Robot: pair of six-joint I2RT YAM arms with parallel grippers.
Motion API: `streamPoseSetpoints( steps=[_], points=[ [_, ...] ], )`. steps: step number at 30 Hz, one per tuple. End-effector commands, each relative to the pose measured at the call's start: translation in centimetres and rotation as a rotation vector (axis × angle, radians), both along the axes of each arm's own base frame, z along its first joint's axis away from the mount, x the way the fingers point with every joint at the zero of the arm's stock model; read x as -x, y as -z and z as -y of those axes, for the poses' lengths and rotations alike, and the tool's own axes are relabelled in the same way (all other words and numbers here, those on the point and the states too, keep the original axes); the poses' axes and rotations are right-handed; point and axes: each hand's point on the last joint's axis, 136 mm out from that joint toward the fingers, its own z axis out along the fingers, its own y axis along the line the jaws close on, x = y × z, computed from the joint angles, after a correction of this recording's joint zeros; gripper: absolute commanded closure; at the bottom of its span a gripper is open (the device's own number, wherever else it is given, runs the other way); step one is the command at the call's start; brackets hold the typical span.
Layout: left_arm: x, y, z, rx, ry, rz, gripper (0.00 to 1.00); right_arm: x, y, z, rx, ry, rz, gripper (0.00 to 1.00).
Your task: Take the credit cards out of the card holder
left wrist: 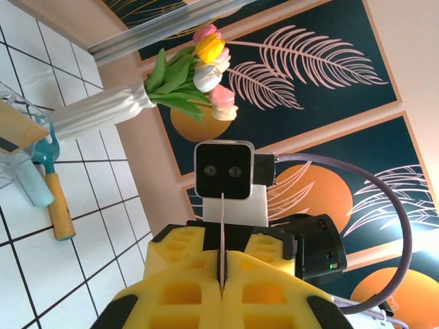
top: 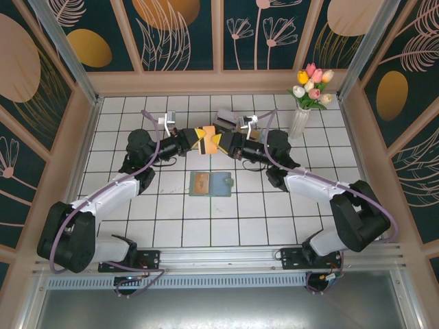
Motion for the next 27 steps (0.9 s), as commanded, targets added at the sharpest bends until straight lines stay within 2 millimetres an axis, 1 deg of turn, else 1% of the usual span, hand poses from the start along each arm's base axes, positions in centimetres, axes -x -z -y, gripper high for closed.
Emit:
streamPoseSetpoints(
  steps=[1,3,4,6,8,9,10,12,14,16,18,19,22,25,27],
  points=[
    [0.0,-1.2,-0.1,0.037,-0.003,0.039,1.00,-0.2,-2.1,-0.6,-0.040,-0.012,0.063,0.72],
    [-0.2,-0.9,-0.1,0.025,-0.006,0.032,1.00,-0.5,-2.0,-0.5,-0.032,-0.005,0.065,0.77],
    [-0.3,-0.5,-0.1,0.013,-0.010,0.023,0.99,-0.7,-1.9,-0.5,-0.025,-0.003,0.068,0.80],
    [-0.6,0.4,-0.1,-0.010,-0.017,0.004,0.95,-1.0,-1.7,-0.4,-0.003,0.000,0.066,0.90],
    [-0.8,0.8,0.0,-0.019,-0.019,-0.005,0.89,-1.3,-1.6,-0.4,0.011,-0.002,0.068,1.00],
    [-0.9,1.2,-0.1,-0.028,-0.022,-0.013,0.86,-1.3,-1.5,-0.3,0.018,-0.005,0.066,1.00],
    [-1.2,1.7,-0.3,-0.042,-0.031,-0.025,0.82,-1.4,-1.3,-0.3,0.030,-0.006,0.063,1.00],
    [-1.8,3.0,-0.9,-0.090,-0.063,-0.059,0.69,-1.8,-0.8,0.2,0.069,0.009,0.065,1.00],
    [-2.4,4.8,-2.2,-0.168,-0.126,-0.093,0.55,-2.2,0.1,0.9,0.125,0.034,0.063,1.00],
    [-2.7,7.2,-4.0,-0.295,-0.225,-0.131,0.33,-3.5,1.6,2.9,0.216,0.088,0.057,1.00],
    [-2.6,9.2,-5.7,-0.403,-0.302,-0.152,0.21,-4.8,3.0,4.9,0.325,0.145,0.052,1.00],
    [-2.4,9.9,-6.6,-0.447,-0.334,-0.156,0.16,-5.5,3.5,5.9,0.387,0.173,0.067,1.00],
    [-1.9,11.6,-8.3,-0.542,-0.379,-0.167,0.07,-7.5,4.1,8.7,0.546,0.250,0.149,1.00],
    [-1.5,13.2,-9.4,-0.620,-0.389,-0.179,0.04,-9.3,4.5,10.2,0.704,0.292,0.277,1.00],
    [-1.4,13.8,-9.9,-0.668,-0.394,-0.173,0.01,-10.1,4.8,10.6,0.782,0.276,0.364,1.00]
  ],
)
